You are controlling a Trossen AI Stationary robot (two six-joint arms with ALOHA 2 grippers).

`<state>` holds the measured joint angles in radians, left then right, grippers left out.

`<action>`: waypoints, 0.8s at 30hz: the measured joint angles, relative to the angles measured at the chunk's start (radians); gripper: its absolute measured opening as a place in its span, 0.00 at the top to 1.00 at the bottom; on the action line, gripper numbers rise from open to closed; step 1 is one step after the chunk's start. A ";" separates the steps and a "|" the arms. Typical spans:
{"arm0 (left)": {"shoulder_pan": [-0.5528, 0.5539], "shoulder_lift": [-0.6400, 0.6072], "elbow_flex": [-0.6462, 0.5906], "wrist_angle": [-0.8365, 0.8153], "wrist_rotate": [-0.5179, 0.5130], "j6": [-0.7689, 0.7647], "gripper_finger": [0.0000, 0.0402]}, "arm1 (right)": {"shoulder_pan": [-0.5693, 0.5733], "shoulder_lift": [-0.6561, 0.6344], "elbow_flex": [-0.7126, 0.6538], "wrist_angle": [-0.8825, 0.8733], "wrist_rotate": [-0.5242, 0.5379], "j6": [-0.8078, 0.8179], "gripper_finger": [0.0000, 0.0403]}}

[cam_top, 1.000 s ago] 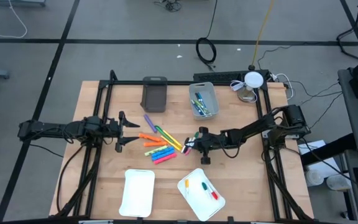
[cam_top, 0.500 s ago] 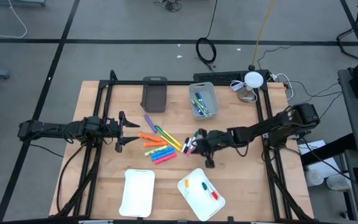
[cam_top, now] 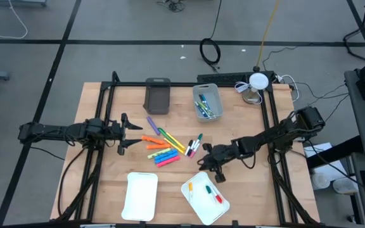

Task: Pick & Place Markers
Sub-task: Move the right white bin to the bottom right of the table

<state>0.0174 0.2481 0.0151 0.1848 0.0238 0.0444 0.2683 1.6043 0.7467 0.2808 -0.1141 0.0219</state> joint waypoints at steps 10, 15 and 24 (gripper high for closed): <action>0.000 0.000 0.000 0.000 0.000 0.000 0.38 | 0.016 -0.065 -0.001 -0.074 -0.121 0.066 1.00; 0.000 0.000 0.000 0.000 0.000 0.000 0.38 | 0.042 -0.139 0.001 -0.072 -0.041 0.042 1.00; 0.000 0.000 0.000 0.000 0.000 0.000 0.38 | 0.201 -0.040 0.327 -0.498 0.065 0.020 1.00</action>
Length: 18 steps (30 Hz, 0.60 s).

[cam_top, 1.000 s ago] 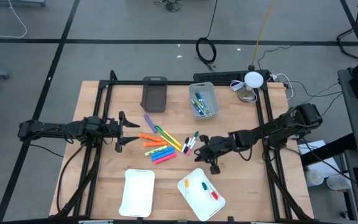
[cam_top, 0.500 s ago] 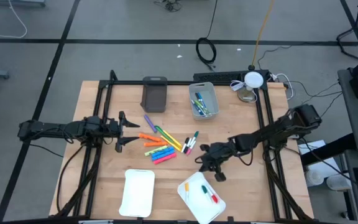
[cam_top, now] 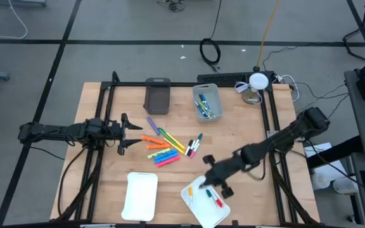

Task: Pick & Place Markers
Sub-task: Move the right white bin to the bottom right of the table

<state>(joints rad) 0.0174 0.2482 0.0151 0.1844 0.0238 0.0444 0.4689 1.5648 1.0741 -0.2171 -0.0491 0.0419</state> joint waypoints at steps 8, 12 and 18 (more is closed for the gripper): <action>0.000 0.000 0.000 0.000 0.000 0.000 0.38 | 0.043 0.228 0.226 -0.186 0.052 -0.123 1.00; 0.000 0.000 0.000 0.000 0.000 0.000 0.38 | 0.008 0.272 0.244 -0.198 0.053 -0.154 1.00; 0.000 0.000 0.000 0.000 0.000 0.000 0.38 | -0.040 0.283 0.243 -0.317 0.231 -0.092 1.00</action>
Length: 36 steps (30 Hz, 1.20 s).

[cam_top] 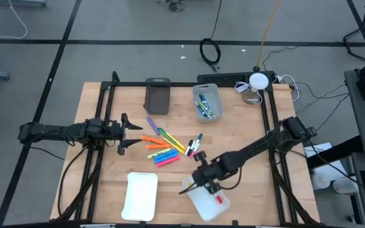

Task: Pick & Place Markers
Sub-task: Move the right white bin to the bottom right of the table

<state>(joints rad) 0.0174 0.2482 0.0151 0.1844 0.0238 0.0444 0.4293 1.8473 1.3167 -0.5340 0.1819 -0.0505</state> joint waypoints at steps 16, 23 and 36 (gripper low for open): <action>0.000 0.000 0.000 0.000 0.000 0.000 0.38 | 0.059 -0.009 0.000 -0.331 -0.108 0.463 1.00; 0.000 0.000 0.000 0.000 0.000 0.000 0.38 | 0.118 -0.026 0.000 -0.373 -0.193 0.523 1.00; 0.000 0.000 0.000 0.000 0.000 0.000 0.38 | 0.156 -0.066 -0.001 -0.265 -0.232 0.450 1.00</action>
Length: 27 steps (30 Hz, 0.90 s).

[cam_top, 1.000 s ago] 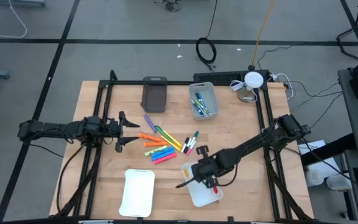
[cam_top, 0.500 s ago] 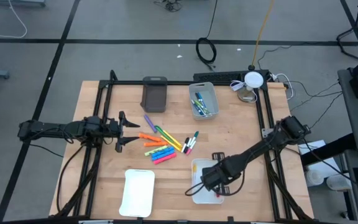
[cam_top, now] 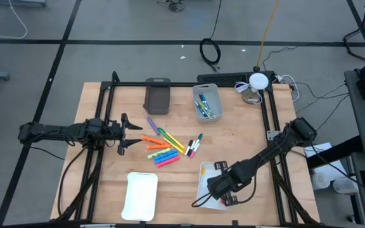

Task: Pick & Place Markers
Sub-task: Move the right white bin to the bottom right of the table

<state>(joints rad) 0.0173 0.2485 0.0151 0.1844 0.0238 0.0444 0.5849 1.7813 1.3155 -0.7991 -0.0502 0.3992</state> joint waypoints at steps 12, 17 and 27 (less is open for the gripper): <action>0.000 0.000 0.000 0.000 0.000 0.000 0.38 | 0.055 -0.007 0.000 0.169 -0.107 -0.131 1.00; 0.000 0.000 0.000 0.000 0.000 0.000 0.38 | 0.067 -0.007 0.000 0.179 -0.111 -0.133 1.00; 0.000 0.000 0.000 0.000 0.000 0.000 0.38 | 0.089 -0.006 -0.055 0.313 -0.177 -0.135 1.00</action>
<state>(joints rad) 0.0172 0.2483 0.0151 0.1844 0.0238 0.0444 0.6740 1.7757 1.2610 -0.4866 -0.2271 0.2646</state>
